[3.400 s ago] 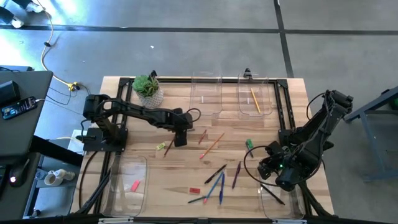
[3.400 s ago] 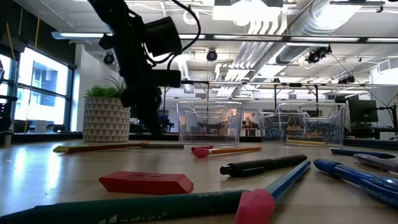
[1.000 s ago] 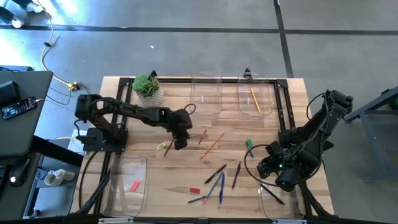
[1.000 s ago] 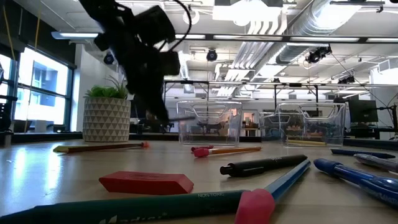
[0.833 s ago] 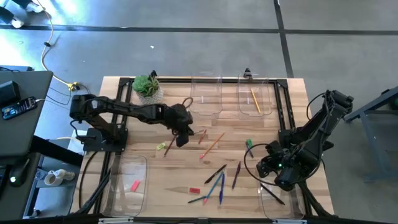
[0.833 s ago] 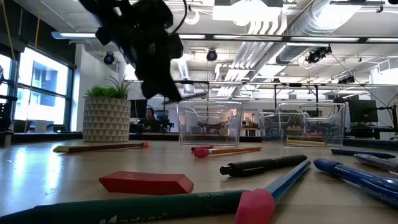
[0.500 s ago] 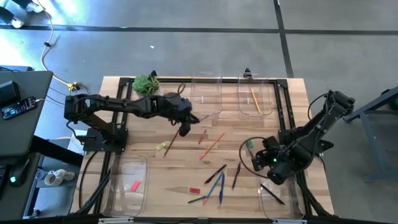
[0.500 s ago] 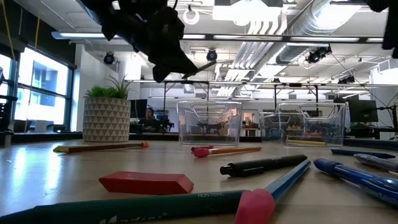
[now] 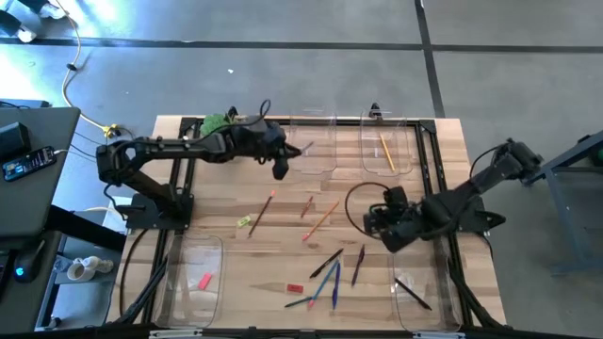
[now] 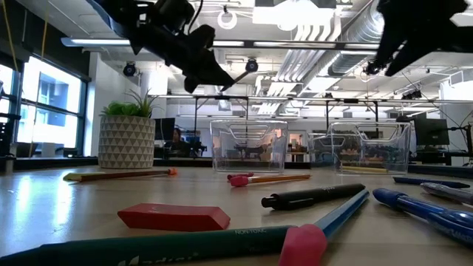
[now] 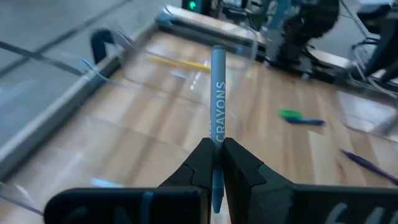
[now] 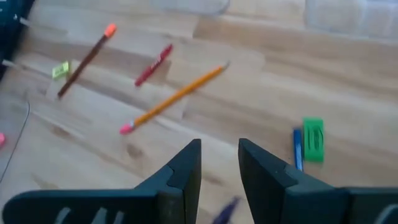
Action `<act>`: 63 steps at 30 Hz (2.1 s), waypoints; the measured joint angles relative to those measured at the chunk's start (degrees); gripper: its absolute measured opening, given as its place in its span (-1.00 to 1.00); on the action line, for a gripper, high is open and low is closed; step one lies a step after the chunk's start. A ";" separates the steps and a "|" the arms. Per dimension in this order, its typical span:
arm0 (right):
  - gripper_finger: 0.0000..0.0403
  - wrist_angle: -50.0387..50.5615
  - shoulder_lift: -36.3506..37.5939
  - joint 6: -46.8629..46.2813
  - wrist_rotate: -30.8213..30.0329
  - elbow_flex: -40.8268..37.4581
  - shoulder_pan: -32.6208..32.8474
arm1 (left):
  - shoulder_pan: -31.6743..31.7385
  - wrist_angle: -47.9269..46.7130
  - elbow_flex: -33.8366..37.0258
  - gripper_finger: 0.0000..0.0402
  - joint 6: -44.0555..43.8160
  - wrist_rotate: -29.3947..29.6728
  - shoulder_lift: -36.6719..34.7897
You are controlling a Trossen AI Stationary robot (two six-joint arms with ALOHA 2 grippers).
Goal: Sort crayons/erasers/pens/pencils in bins
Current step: Put the gray crayon into the top left transparent bin
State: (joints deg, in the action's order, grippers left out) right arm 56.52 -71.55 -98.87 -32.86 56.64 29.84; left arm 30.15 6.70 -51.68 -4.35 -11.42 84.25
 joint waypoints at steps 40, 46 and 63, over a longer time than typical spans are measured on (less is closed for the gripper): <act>-0.51 -1.96 11.21 58.01 4.04 0.00 -38.97 | 7.98 -22.49 -22.70 -0.98 -15.00 7.72 22.65; -0.51 -1.94 11.19 58.00 3.82 -0.13 -38.97 | 7.65 -22.90 -22.73 -0.98 -14.98 9.93 22.75; -0.51 -1.98 11.19 58.45 3.39 -0.20 -38.97 | 4.32 -25.79 -22.29 -0.98 -13.33 10.62 22.75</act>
State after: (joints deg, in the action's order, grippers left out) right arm 54.54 -60.36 -40.42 -29.47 56.45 -9.13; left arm 34.47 -19.09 -73.97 -17.68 -0.80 107.00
